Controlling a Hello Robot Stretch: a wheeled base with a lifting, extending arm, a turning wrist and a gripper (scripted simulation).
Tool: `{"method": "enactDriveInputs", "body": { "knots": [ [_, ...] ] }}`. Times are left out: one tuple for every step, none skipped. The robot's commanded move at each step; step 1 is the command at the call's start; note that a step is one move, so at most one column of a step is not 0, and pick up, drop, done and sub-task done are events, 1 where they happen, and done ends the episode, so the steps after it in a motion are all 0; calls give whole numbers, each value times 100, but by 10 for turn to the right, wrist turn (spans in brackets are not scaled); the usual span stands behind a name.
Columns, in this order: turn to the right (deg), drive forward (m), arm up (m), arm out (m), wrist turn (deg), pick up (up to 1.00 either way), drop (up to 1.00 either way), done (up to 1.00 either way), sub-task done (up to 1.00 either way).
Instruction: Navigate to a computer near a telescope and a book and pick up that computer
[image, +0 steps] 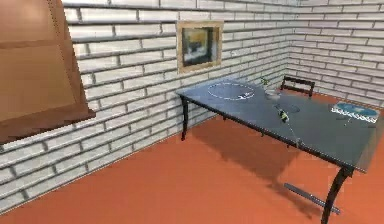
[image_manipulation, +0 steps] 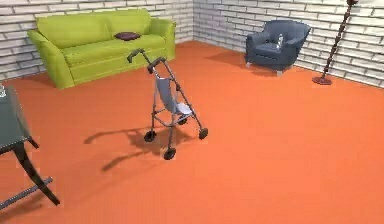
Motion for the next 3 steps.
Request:
{"method": "enactDriveInputs", "body": {
  "knots": [
    [-450,0,0,0,0,0,0,0,0],
    [-30,0,0,0,0,0,0,0,0],
    [0,20,0,0,0,0,0,0,0]
  ]
}}
